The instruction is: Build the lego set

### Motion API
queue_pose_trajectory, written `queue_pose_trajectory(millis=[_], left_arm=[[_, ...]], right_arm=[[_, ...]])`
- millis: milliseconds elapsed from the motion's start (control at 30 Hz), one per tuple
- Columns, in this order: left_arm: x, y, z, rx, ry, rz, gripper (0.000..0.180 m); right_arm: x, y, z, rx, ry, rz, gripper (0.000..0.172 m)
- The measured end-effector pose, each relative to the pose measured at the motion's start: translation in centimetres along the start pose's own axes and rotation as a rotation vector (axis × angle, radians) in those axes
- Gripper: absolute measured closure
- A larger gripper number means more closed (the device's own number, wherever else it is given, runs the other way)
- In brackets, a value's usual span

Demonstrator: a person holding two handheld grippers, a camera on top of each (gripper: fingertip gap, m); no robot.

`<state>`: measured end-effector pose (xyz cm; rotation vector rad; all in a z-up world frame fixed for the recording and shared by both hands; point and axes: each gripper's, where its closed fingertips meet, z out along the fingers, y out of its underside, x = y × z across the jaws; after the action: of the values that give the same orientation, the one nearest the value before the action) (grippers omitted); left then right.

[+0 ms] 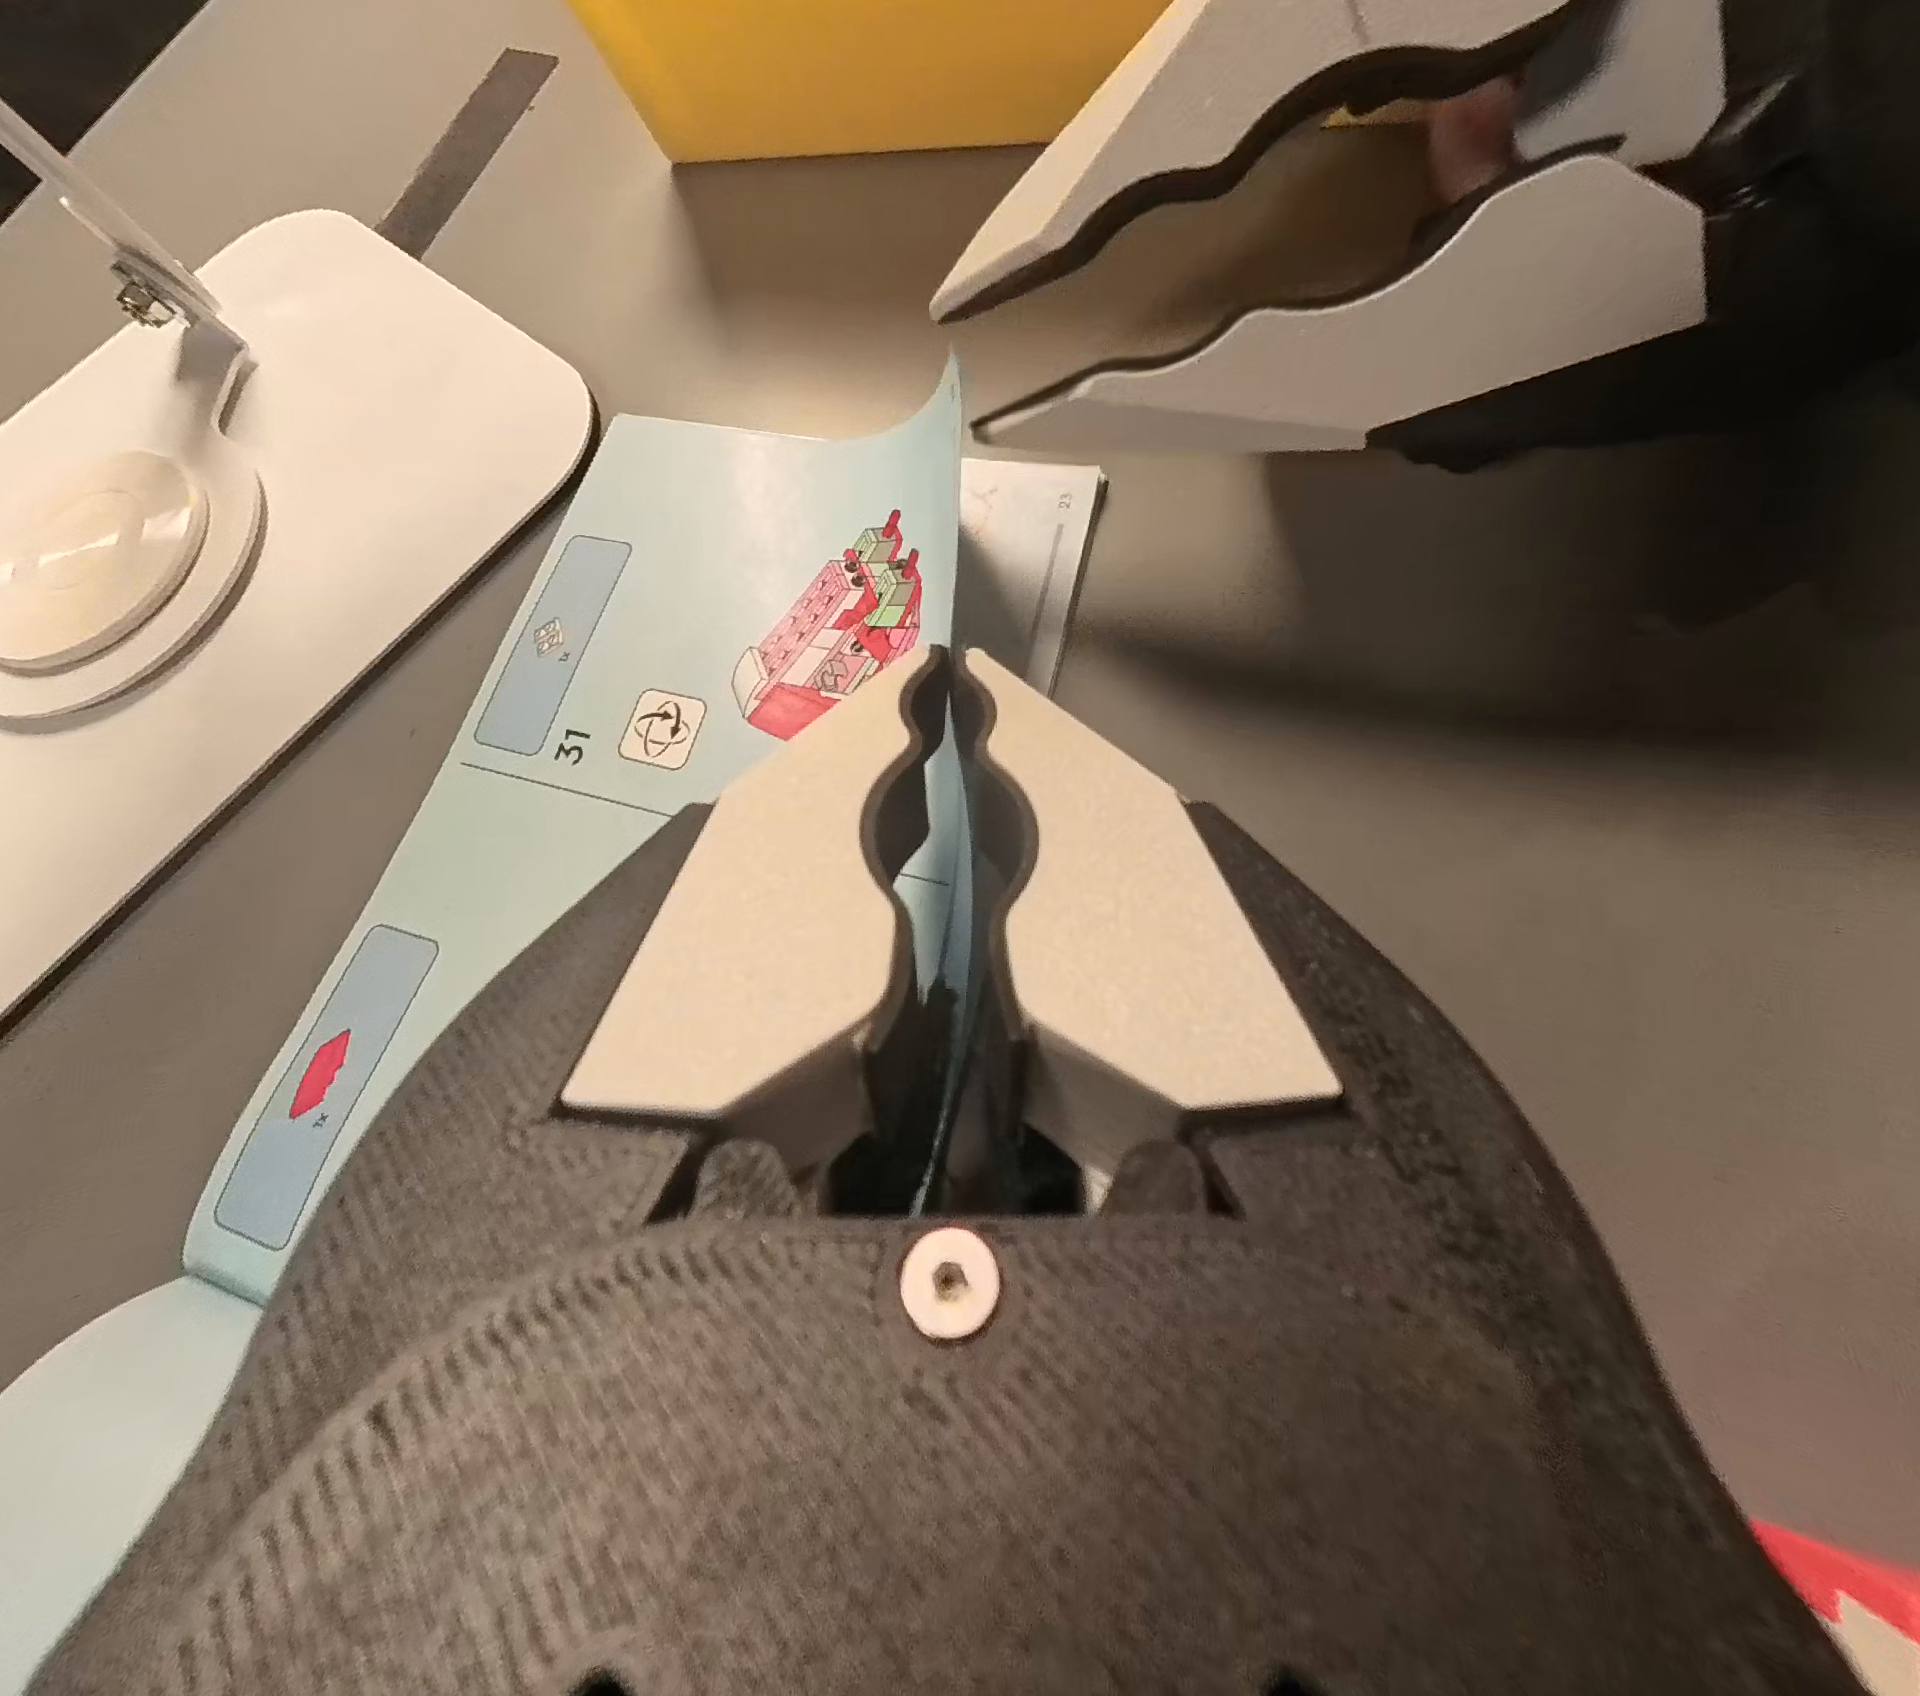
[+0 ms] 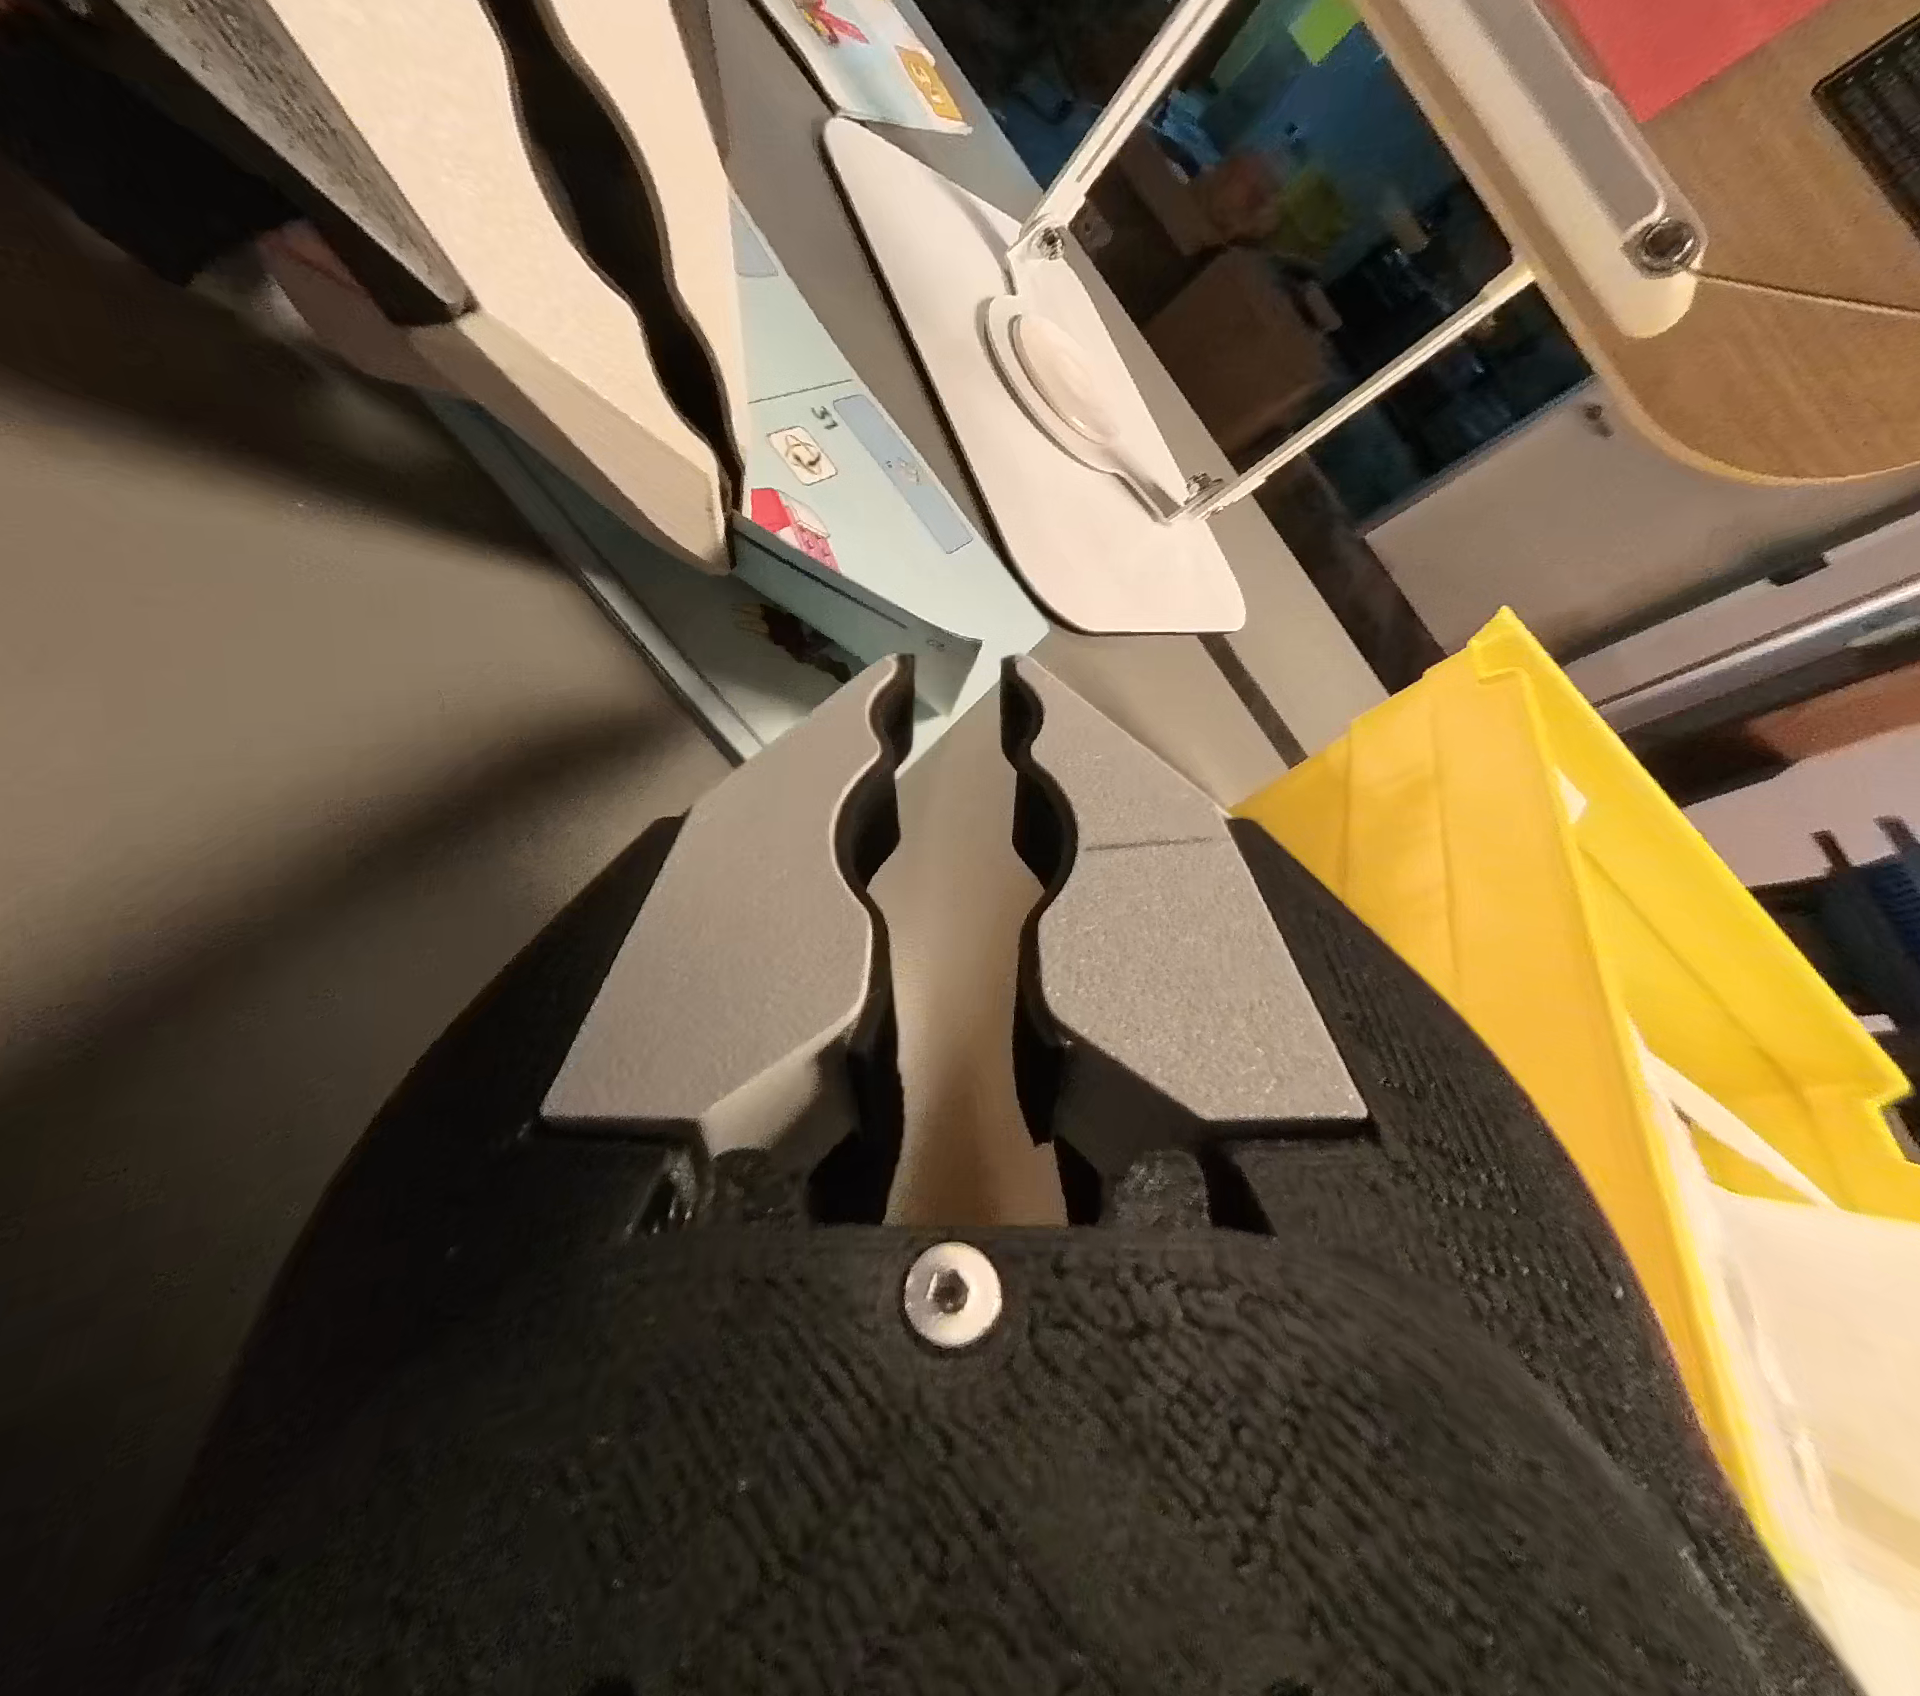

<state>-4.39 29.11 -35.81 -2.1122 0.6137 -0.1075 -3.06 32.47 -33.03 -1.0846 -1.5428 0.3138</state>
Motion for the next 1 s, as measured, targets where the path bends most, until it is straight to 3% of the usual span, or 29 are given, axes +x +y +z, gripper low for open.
queue_pose_trajectory(millis=[500, 1000], left_arm=[[0.0, 0.01, 0.02, -0.001, 0.001, -0.001, 0.18], [0.0, 0.04, 0.05, -0.001, 0.002, -0.001, 0.18]], right_arm=[[-0.03, 0.16, -0.04, -0.012, 0.009, -0.03, 0.172], [0.0, 0.19, 0.01, -0.015, 0.013, -0.031, 0.17]])
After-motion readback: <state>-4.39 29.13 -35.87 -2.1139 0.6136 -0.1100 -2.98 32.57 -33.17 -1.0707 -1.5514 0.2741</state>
